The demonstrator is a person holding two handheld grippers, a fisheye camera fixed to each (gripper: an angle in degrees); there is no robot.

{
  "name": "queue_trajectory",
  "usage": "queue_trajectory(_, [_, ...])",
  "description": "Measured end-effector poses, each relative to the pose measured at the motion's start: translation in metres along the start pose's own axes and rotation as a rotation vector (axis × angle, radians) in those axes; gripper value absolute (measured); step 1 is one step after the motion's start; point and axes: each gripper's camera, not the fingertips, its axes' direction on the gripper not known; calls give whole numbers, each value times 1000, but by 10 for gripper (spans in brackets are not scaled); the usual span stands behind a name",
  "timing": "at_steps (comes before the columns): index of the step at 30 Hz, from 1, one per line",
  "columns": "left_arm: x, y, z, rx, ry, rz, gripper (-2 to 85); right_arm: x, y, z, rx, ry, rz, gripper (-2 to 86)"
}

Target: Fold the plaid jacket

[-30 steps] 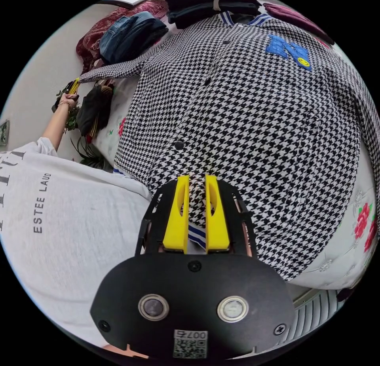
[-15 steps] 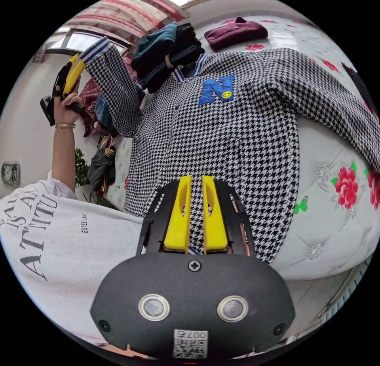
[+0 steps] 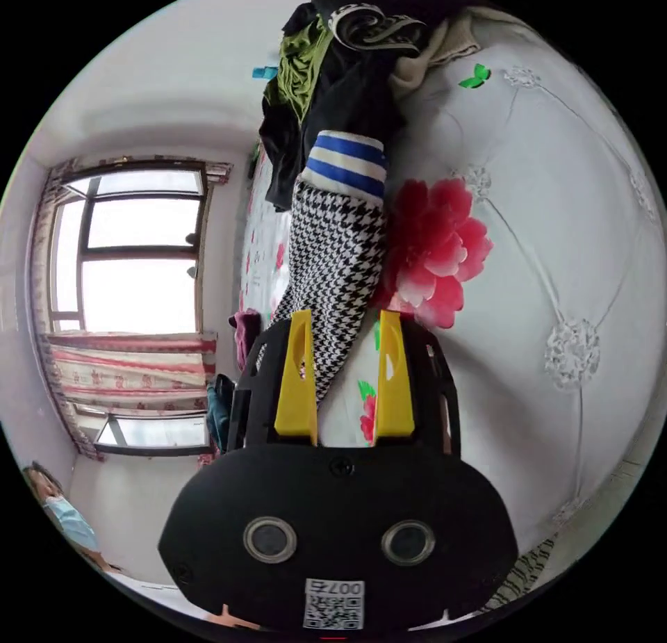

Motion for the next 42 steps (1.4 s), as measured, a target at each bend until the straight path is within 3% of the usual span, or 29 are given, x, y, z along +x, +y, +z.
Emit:
queue_trajectory(5, [-34,5,38,-85,-139,-138,105,10,-8,3,83,-148,103,41])
queue_trajectory(9, [-48,0,72,-178,-200,-148,80,-54,-8,-5,74,-228,-80,18])
queue_trajectory(15, [-52,-11,73,-172,-223,-85,74,-261,68,7,-124,-272,-736,7])
queue_trajectory(20, [-77,-8,47,-110,-125,-167,52,-392,289,79,-432,-340,-1383,15])
queue_trajectory(23, [-89,-4,16,-26,-69,-191,46,-383,433,150,-686,-367,-1542,28])
queue_trajectory(25, [-95,-1,-5,25,-57,-190,44,-347,515,205,-877,-361,-1537,41])
queue_trajectory(29, [-109,-5,-36,62,-39,-154,42,-232,673,314,-1358,-27,-1570,72])
queue_trajectory(37, [-92,-52,-31,97,69,55,51,-251,662,287,-1073,-59,-1604,73])
queue_trajectory(40, [-76,-79,26,-86,75,95,59,-225,654,332,-1197,128,-1512,73])
queue_trajectory(42, [-77,-83,47,-74,38,80,62,-231,639,328,-1158,74,-1415,72])
